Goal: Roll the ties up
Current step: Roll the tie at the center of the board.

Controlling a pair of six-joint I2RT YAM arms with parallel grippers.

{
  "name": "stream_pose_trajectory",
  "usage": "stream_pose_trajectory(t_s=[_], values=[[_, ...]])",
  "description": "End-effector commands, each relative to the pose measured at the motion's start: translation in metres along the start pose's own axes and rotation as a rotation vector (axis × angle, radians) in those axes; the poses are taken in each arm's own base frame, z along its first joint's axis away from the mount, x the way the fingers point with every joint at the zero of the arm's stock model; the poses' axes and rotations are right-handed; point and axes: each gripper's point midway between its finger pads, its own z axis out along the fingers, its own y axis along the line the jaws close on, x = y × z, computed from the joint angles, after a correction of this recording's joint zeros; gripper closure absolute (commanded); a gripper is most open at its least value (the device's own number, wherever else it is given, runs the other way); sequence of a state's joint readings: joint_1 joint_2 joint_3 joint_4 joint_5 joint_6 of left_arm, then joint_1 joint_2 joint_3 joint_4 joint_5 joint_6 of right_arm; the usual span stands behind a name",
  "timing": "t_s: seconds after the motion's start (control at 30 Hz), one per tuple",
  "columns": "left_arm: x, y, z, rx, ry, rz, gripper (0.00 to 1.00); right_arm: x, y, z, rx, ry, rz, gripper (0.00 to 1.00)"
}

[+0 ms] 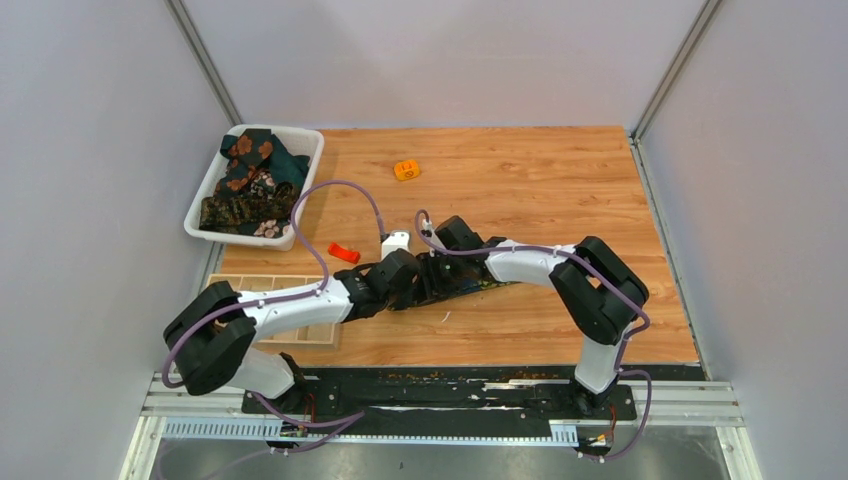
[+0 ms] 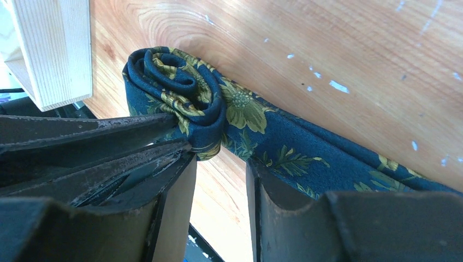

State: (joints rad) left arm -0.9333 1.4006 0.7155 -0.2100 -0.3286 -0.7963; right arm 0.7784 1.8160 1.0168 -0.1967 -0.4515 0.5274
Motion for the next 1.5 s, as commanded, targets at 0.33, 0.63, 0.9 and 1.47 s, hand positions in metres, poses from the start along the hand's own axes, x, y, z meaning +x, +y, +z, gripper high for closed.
stream_pose_trajectory(t_s=[0.33,0.63,0.9,1.47], values=[[-0.013,-0.014,-0.010,0.098,-0.050,-0.047,1.00,-0.043,0.044,-0.011,-0.161,-0.115,-0.103,0.59],[-0.019,-0.003,-0.013,0.090,-0.071,-0.101,1.00,-0.049,0.050,-0.007,-0.195,-0.122,-0.092,0.58],[-0.020,0.000,-0.014,0.110,-0.071,-0.130,1.00,-0.048,0.042,0.007,-0.185,-0.104,-0.052,0.67],[-0.032,0.069,-0.045,-0.127,-0.124,-0.065,0.50,-0.050,0.028,0.017,-0.110,-0.077,-0.010,0.81]])
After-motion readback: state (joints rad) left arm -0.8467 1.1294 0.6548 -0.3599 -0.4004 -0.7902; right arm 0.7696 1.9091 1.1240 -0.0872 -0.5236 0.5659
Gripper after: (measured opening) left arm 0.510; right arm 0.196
